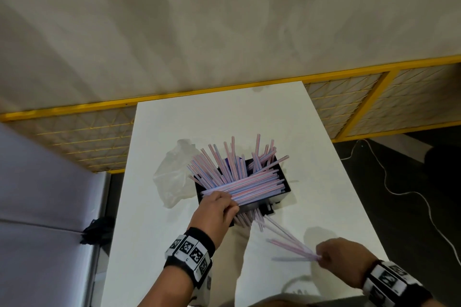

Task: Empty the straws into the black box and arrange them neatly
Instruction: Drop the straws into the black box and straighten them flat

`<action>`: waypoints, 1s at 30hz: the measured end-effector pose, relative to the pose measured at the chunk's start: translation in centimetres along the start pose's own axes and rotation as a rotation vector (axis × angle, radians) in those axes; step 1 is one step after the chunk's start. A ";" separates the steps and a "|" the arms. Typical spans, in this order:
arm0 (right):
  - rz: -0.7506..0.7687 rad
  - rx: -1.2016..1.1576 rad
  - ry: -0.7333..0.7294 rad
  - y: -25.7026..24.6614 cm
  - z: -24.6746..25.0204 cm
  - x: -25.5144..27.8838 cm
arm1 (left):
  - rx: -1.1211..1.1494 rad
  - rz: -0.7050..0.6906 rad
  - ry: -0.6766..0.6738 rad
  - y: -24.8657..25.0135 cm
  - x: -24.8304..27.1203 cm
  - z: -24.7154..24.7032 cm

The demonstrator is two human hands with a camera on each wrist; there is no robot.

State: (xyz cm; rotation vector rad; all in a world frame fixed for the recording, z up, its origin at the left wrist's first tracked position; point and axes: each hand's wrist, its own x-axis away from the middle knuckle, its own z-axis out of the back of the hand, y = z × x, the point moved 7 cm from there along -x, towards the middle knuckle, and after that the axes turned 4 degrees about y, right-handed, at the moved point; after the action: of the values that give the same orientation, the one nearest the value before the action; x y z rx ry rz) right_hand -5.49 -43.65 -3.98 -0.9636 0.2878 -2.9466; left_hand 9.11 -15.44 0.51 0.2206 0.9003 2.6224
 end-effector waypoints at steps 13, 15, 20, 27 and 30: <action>0.327 0.085 0.481 -9.6 15.7 -1.4 | 0.707 0.320 0.410 -3.4 1.1 6.5; 0.316 0.155 0.522 -11.0 16.5 -4.4 | 0.897 0.404 0.451 -4.2 1.0 6.9; 0.302 0.270 0.442 -12.2 15.5 -10.4 | 1.102 0.552 0.443 -4.5 -0.3 6.8; 0.271 0.191 0.474 -11.0 13.4 -11.5 | 0.868 0.453 0.372 -2.9 -0.6 4.8; 0.283 0.142 0.484 -10.9 12.7 -11.1 | 0.759 0.415 0.318 -2.5 -0.6 3.6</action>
State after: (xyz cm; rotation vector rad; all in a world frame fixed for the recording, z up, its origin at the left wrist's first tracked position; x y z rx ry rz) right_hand 11.32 -34.13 1.59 -0.1646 0.1989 -2.8382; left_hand 11.29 -11.83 1.76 0.1913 2.1431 2.5641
